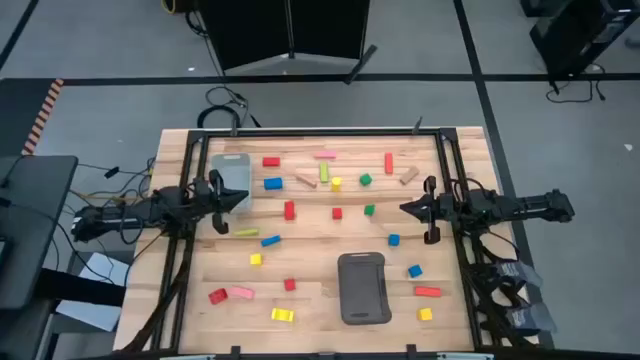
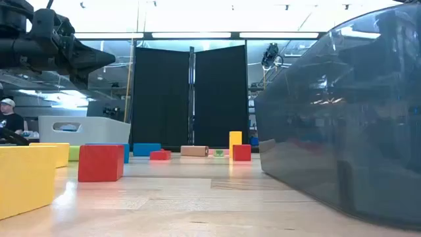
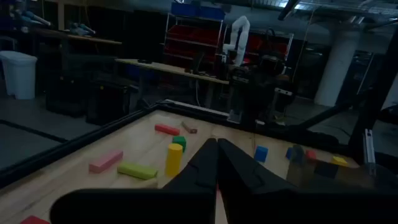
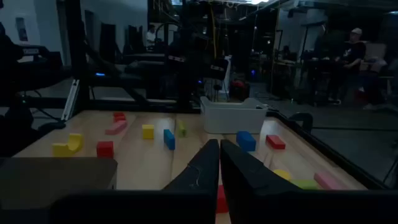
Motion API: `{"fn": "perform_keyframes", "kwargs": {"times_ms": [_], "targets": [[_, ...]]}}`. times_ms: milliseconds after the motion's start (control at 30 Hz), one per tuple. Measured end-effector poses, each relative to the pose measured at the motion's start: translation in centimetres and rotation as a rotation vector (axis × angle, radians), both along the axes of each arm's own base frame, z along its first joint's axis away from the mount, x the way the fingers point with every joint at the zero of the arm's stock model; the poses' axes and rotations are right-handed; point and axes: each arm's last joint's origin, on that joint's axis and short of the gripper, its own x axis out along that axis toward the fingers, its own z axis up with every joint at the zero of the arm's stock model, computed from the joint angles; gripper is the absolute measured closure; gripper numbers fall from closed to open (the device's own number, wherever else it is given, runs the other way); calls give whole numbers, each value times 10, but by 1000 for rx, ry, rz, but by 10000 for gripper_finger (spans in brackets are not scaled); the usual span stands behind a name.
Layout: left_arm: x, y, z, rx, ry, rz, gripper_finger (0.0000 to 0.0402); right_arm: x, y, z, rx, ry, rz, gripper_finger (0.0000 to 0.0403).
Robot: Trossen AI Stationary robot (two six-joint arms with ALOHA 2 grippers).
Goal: Sort blocks by size
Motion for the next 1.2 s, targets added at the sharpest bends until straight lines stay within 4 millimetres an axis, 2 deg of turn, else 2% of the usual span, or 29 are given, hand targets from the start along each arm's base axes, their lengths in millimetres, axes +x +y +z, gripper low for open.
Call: {"fn": "perform_keyframes", "kwargs": {"times_ms": [1100,1200], "targets": [[0,0,0,0,0,0,385,0,0,0,0,0,0,376],[0,0,3,-44,-45,-6,385,0,0,0,0,0,0,376]]}}
